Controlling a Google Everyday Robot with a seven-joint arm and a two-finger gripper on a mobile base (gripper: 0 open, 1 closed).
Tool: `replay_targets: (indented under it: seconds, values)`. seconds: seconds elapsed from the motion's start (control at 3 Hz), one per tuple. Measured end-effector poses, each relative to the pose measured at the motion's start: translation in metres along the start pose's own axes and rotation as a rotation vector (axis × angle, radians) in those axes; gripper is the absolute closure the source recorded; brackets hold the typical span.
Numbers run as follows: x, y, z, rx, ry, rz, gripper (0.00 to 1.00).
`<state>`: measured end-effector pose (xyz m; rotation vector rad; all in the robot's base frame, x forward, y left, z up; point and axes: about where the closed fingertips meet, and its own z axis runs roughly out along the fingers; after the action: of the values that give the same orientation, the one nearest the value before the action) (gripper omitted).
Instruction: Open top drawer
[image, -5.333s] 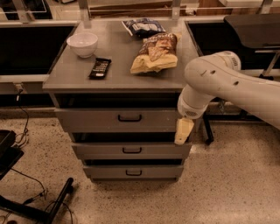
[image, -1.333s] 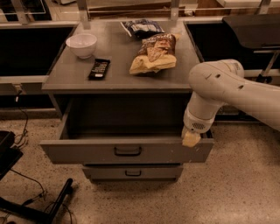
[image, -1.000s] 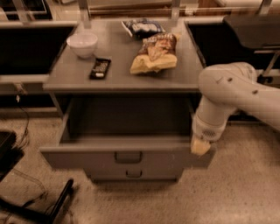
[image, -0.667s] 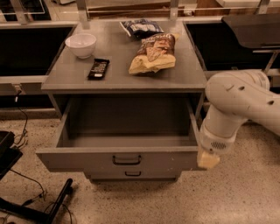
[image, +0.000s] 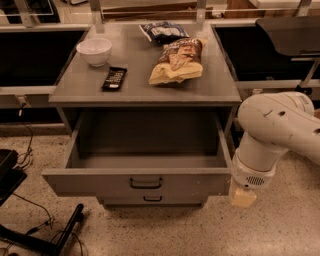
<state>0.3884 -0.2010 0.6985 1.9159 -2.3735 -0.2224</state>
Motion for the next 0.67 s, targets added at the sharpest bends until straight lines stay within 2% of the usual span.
replay_targets:
  seconds: [0.33,0.67]
  values:
    - [-0.019,-0.001,-0.02,0.076,0.005,-0.048,0.58]
    - [-0.046,-0.004,-0.045,0.177,-0.022,-0.106,0.34]
